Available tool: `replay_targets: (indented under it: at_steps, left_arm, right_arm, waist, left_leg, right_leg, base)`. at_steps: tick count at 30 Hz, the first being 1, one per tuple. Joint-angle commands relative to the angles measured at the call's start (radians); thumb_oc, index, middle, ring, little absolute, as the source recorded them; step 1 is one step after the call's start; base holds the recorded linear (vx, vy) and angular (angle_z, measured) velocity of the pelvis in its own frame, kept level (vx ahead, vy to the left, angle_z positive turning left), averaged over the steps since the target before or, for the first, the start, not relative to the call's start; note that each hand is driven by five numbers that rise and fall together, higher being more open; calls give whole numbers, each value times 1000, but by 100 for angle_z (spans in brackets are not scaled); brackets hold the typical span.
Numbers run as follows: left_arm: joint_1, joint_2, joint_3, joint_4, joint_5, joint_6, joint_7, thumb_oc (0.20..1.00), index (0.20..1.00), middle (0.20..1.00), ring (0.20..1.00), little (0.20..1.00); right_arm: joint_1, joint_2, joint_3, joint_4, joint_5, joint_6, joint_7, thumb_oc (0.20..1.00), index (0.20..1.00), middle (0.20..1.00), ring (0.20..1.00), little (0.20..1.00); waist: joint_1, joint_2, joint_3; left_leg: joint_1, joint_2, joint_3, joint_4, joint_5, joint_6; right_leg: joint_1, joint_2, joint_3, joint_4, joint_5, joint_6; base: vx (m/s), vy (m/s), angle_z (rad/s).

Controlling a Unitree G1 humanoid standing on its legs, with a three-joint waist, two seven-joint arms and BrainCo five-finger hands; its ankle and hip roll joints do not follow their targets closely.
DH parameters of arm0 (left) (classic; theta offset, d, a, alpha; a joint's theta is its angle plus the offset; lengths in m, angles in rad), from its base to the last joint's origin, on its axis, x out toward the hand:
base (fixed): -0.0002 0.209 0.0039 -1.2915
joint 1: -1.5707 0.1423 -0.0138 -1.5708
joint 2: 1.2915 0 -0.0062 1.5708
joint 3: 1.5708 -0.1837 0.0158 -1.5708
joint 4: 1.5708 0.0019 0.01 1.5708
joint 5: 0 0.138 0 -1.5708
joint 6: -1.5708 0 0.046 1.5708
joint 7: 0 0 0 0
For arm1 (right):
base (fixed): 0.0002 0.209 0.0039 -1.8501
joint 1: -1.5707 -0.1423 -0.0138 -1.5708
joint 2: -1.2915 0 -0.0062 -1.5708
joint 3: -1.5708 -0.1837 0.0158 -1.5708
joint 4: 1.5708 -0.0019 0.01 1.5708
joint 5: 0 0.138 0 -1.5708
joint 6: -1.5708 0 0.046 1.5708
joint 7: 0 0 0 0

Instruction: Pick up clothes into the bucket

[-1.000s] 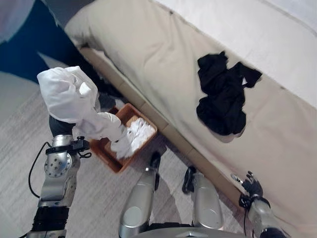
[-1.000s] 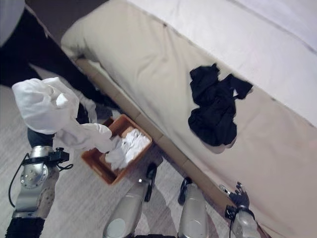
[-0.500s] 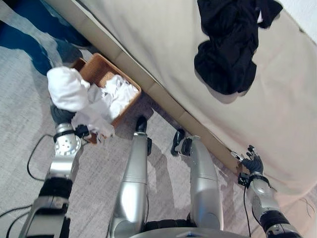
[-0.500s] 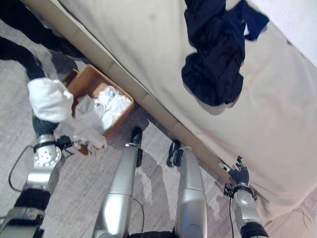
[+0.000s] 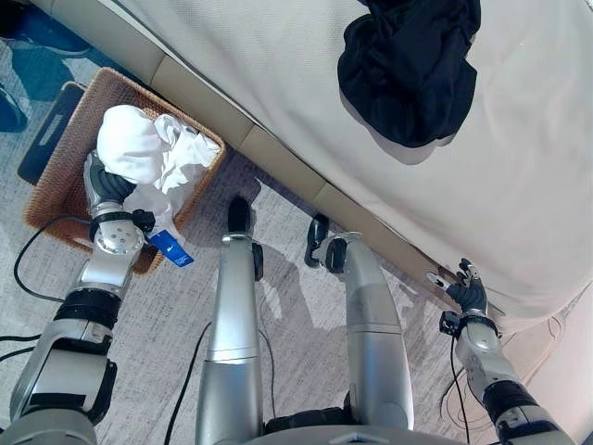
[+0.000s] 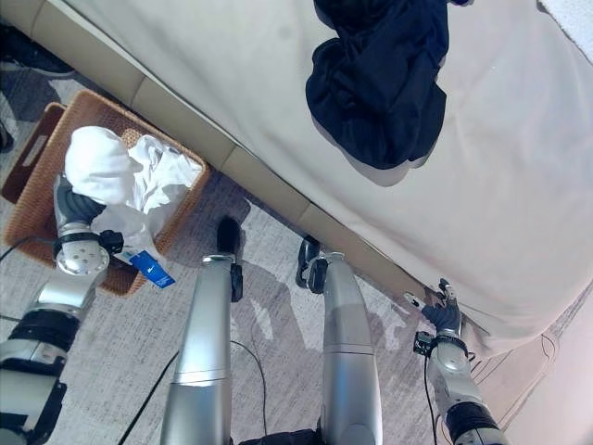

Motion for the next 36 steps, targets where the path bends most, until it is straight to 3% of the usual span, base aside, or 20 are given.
replay_targets:
  at_steps: [1, 7, 8, 9, 10, 11, 13, 14, 15, 24, 31, 34, 35, 36]
  left_arm:
    - [35, 76, 62, -52, 51, -26, 57, 200, 200, 200, 200, 200]
    - [60, 122, 54, -51, 122, 5, 6, 200, 200, 200, 200, 200]
    - [59, 136, 47, -23, 151, 33, -17, 391, 391, 391, 391, 391]
    - [51, 144, 39, 5, 168, 47, -27, 495, 495, 495, 495, 495]
    - [43, 147, 32, 26, 181, 64, -40, 269, 269, 269, 269, 269]
    - [40, 147, 31, 38, 189, 80, -50, 225, 225, 225, 225, 225]
    - [38, 153, 37, 50, 214, 111, -66, 501, 501, 501, 501, 501]
    - [30, 160, 33, 78, 236, 125, -75, 953, 953, 953, 953, 953]
    - [26, 169, 29, 91, 260, 137, -83, 1000, 1000, 1000, 1000, 1000]
    - [25, 218, -9, 130, 425, 201, -125, 1000, 1000, 1000, 1000, 1000]
    - [39, 230, 4, 116, 461, 218, -137, 1000, 1000, 1000, 1000, 1000]
    - [62, 219, 32, 91, 449, 212, -123, 1000, 1000, 1000, 1000, 1000]
    - [105, 164, 98, 10, 366, 171, -77, 1000, 1000, 1000, 1000, 1000]
    - [116, 162, 106, 4, 367, 172, -78, 1000, 1000, 1000, 1000, 1000]
  right_arm:
    - [53, -44, -31, -5, 39, -43, -24, 1000, 1000, 1000, 1000, 1000]
    - [41, -57, -34, -3, 37, -37, -1, 1000, 1000, 1000, 1000, 1000]
    - [33, -63, -33, -7, 39, -29, 12, 1000, 1000, 1000, 1000, 1000]
    - [26, -66, -31, -4, 39, -24, 16, 1000, 1000, 1000, 1000, 1000]
    - [21, -69, -33, -6, 39, -17, 22, 1000, 1000, 1000, 1000, 1000]
    - [16, -68, -35, -9, 44, -12, 26, 1000, 1000, 1000, 1000, 1000]
    - [11, -71, -42, -16, 45, 0, 34, 1000, 1000, 1000, 1000, 1000]
    - [6, -73, -45, -12, 50, 6, 35, 1000, 1000, 1000, 1000, 1000]
    - [4, -74, -48, -14, 52, 8, 41, 1000, 1000, 1000, 1000, 1000]
    - [-5, -90, -63, -22, 58, 19, 64, 1000, 1000, 1000, 1000, 1000]
    - [-9, -87, -60, -25, 46, 33, 77, 1000, 1000, 1000, 1000, 1000]
    - [-7, -83, -60, -33, 41, 34, 79, 1000, 1000, 1000, 1000, 1000]
    - [-3, -66, -72, -37, 40, 32, 72, 1000, 1000, 1000, 1000, 1000]
    - [-3, -68, -68, -38, 40, 32, 71, 1000, 1000, 1000, 1000, 1000]
  waist:
    - [21, 2, -21]
    - [22, 7, -21]
    - [20, 6, -21]
    - [18, 4, -21]
    - [18, 3, -21]
    - [16, 2, -21]
    - [16, -1, -21]
    - [15, -1, -21]
    - [16, -1, -21]
    - [16, 6, -21]
    - [20, 19, -21]
    - [24, 23, -21]
    - [39, 35, -21]
    - [35, 35, -21]
  left_leg:
    - [85, 0, 10, -8, -89, 36]
    - [97, 5, 11, -44, -74, 36]
    - [99, 7, 10, -58, -68, 35]
    - [100, 9, 11, -61, -66, 35]
    - [100, 10, 11, -67, -63, 34]
    - [99, 13, 13, -72, -61, 35]
    - [96, 16, 12, -76, -57, 35]
    - [95, 17, 12, -77, -56, 35]
    - [96, 18, 12, -79, -55, 35]
    - [103, 24, 22, -80, -57, 36]
    - [115, 22, 30, -92, -53, 37]
    - [131, 22, 32, -108, -49, 38]
    - [157, 20, 33, -131, -45, 39]
    - [160, 20, 33, -132, -44, 39]
  right_leg:
    - [47, -19, 22, -142, 94, 65]
    - [63, -19, 22, -186, 114, 67]
    - [66, -17, 22, -201, 122, 68]
    - [67, -17, 22, -207, 127, 69]
    - [68, -16, 23, -218, 132, 68]
    - [69, -14, 22, -224, 136, 70]
    - [69, -13, 22, -232, 142, 71]
    - [69, -13, 22, -235, 144, 72]
    - [70, -13, 21, -239, 143, 71]
    - [69, -10, 30, -235, 145, 73]
    - [81, -11, 33, -243, 148, 75]
    - [93, -12, 33, -252, 149, 76]
    - [113, -15, 34, -264, 149, 77]
    - [116, -15, 33, -266, 150, 77]
  base:
    - [0, 0, 0]
    - [0, 0, 0]
    - [-30, 20, -1]
    - [-28, 21, -3]
    - [-21, 16, -4]
    - [-18, 11, -4]
    - [-12, 7, -3]
    - [0, 0, 0]
    - [0, 0, 0]
    - [-1, 5, -1]
    - [-2, 2, -2]
    - [0, 0, 0]
    - [0, 0, 0]
    - [18, -31, 1]
